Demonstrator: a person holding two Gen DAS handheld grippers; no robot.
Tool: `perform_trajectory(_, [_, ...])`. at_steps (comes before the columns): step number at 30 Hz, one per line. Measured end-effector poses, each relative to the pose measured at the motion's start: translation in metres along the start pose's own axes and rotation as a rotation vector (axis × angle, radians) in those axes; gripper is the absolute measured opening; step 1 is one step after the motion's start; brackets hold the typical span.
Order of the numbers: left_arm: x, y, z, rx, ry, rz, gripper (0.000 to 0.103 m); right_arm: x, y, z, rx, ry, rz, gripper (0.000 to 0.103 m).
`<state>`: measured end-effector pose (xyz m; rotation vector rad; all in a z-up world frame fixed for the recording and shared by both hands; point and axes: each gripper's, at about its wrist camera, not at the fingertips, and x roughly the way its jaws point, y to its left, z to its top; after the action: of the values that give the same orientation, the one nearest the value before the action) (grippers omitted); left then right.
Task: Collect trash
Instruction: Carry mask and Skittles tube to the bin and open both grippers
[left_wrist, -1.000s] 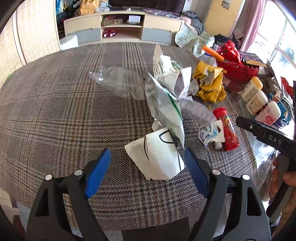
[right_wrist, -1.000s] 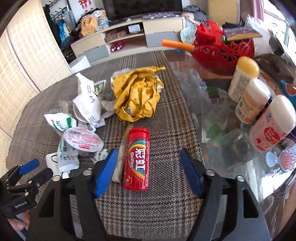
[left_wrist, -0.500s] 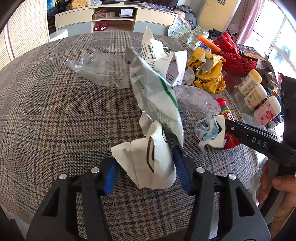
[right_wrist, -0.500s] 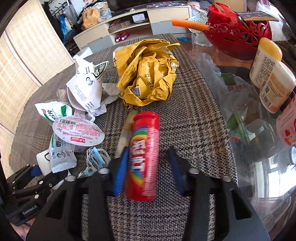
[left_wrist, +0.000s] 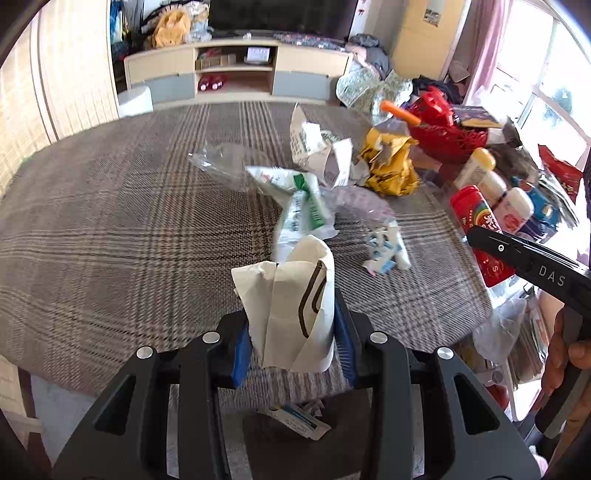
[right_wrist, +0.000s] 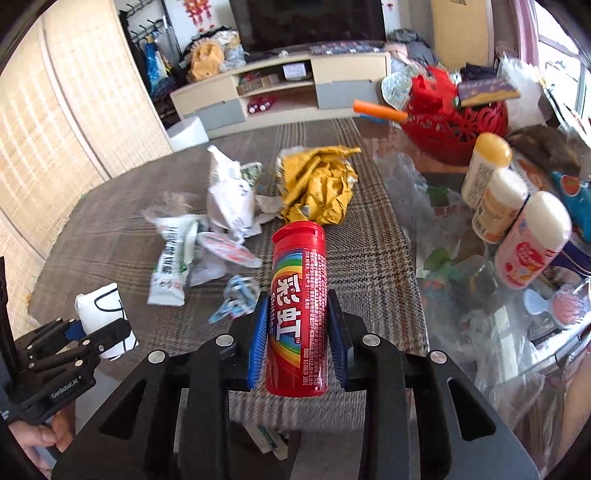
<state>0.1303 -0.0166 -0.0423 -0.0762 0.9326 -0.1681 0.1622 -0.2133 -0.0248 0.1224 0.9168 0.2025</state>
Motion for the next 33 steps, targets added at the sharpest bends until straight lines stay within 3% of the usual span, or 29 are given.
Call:
perform_trajectory(7, [-0.069, -0.010, -0.041, 0.025, -0.072, 0.003, 0.036, -0.062, 0.029, -0.032, -0.038, -0.062, 0.046, 0.031])
perform_trajectory(16, [-0.100, -0.009, -0.112, 0.004, -0.074, 0.001, 0.037, -0.095, 0.052, -0.093, -0.055, -0.061, 0.069, 0.031])
perform_trajectory(25, [-0.063, 0.000, -0.179, -0.036, 0.043, -0.025, 0.037, -0.054, 0.056, -0.156, -0.025, 0.057, 0.090, 0.031])
perform_trajectory(33, [-0.007, 0.009, -0.206, -0.060, 0.128, -0.028, 0.037, 0.000, 0.054, -0.189, -0.002, 0.145, 0.107, 0.031])
